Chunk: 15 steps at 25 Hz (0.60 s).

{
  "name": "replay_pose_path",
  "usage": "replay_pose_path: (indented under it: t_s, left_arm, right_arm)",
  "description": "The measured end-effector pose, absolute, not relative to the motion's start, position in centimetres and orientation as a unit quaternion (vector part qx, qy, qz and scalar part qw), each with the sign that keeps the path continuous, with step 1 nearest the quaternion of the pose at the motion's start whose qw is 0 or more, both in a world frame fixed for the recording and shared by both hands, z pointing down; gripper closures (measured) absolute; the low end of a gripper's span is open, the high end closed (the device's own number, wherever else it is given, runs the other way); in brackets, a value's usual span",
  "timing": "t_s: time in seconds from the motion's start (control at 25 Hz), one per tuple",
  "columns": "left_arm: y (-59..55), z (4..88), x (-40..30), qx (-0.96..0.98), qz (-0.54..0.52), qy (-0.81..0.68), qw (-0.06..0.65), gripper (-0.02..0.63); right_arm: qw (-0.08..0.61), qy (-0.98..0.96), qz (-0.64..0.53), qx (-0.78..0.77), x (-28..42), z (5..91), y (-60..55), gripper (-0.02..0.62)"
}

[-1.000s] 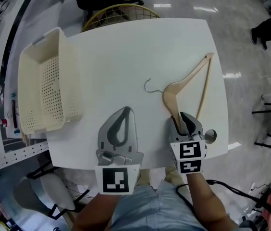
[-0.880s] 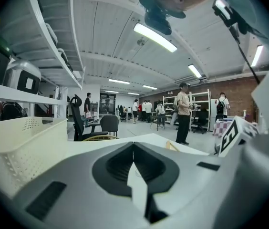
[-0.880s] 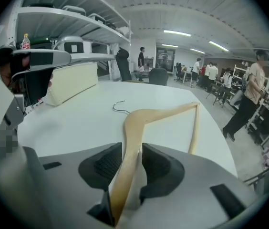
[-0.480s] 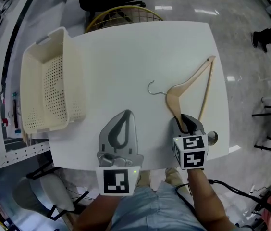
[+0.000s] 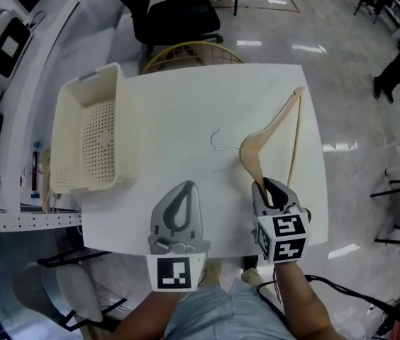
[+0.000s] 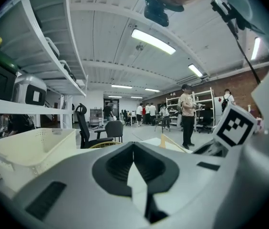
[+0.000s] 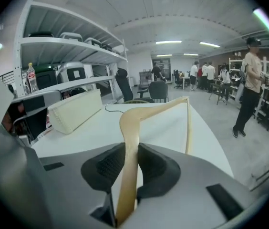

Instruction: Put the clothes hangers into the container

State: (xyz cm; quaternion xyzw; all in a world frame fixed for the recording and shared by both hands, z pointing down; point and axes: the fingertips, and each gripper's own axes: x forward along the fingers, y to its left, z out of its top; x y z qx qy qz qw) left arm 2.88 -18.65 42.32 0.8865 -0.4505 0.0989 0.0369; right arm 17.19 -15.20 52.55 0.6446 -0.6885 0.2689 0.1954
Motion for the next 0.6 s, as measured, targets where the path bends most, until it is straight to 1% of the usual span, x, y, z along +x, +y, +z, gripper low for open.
replay_pose_path:
  t_s: [0.4,0.6]
  left_arm:
    - [-14.8,36.6,3.2,0.868,0.052,-0.494,-0.008,0.594]
    - [-12.0,34.3,3.1,0.851,0.035,-0.522,-0.031,0.594]
  right_arm:
    - [0.143,-0.763,0.194,0.6,15.5,42.4,-15.1,0.503]
    - [0.137,-0.79,0.163,0.575,15.3,39.8,-13.5,0.503]
